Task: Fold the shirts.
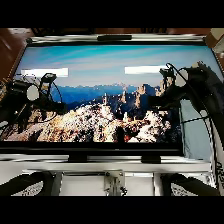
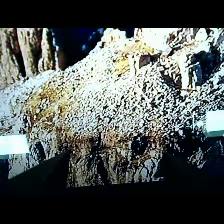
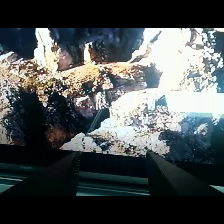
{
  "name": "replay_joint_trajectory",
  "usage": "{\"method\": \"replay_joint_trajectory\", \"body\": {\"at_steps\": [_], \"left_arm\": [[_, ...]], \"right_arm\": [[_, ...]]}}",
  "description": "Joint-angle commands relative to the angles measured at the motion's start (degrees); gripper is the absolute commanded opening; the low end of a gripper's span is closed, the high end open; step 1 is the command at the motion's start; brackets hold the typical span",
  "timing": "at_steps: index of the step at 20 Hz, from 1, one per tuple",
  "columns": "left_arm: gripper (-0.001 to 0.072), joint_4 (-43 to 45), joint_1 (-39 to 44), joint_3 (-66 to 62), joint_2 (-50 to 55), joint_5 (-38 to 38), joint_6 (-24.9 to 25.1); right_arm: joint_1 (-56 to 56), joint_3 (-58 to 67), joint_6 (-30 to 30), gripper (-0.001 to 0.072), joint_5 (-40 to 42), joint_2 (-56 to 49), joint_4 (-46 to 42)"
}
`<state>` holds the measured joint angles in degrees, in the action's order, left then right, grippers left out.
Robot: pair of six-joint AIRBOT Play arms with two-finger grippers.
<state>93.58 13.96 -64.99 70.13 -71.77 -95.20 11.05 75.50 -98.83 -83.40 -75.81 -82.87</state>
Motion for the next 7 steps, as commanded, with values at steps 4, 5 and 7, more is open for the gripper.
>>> {"method": "replay_joint_trajectory", "body": {"at_steps": [4, 5, 7], "left_arm": [[0.0718, 0.0, 0.0, 0.4, -0.1, 2.5, -0.1], [0.0717, 0.0, 0.0, 0.4, -0.1, 2.5, -0.1], [0.0718, 0.0, 0.0, 0.4, -0.1, 2.6, -0.1]], "right_arm": [[0.1, -0.2, -0.1, 0.0527, 0.0, 0.0, 0.3], [0.1, -0.2, -0.1, 0.0527, 0.0, 0.0, 0.3], [0.1, -0.2, -0.1, 0.0526, 0.0, 0.0, 0.3]]}}
